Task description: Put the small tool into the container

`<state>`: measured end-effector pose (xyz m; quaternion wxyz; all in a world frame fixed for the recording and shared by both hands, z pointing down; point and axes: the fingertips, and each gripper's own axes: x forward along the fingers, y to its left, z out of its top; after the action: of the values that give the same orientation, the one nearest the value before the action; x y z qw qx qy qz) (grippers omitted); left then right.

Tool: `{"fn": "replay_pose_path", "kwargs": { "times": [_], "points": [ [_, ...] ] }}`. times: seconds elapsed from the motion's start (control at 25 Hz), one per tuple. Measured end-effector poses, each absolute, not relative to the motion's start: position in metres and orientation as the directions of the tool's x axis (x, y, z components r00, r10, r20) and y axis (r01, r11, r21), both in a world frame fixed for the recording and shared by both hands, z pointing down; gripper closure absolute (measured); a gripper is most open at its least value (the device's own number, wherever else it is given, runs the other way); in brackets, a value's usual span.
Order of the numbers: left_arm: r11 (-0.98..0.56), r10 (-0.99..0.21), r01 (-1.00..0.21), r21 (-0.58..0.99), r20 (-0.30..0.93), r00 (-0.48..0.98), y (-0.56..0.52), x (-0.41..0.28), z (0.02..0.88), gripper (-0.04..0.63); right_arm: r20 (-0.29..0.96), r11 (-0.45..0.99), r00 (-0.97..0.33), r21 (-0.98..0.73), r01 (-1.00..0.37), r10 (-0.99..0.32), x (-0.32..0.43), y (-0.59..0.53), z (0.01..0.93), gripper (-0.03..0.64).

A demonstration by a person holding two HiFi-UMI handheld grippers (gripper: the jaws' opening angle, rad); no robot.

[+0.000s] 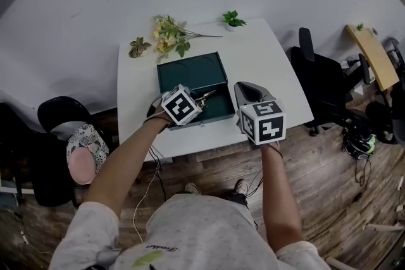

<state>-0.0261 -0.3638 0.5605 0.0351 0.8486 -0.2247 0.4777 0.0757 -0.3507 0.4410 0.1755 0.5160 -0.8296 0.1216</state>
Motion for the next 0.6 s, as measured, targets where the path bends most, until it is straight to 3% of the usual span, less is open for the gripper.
{"fn": "replay_pose_path", "kwargs": {
  "times": [0.6],
  "points": [
    [-0.883,-0.365,-0.440,-0.164,0.828,0.425,-0.3545,-0.0229,0.5670,0.510,0.433,0.484,-0.442,-0.014,-0.875,-0.785,0.0772,-0.3436,0.4429,0.612]
  ]
}}
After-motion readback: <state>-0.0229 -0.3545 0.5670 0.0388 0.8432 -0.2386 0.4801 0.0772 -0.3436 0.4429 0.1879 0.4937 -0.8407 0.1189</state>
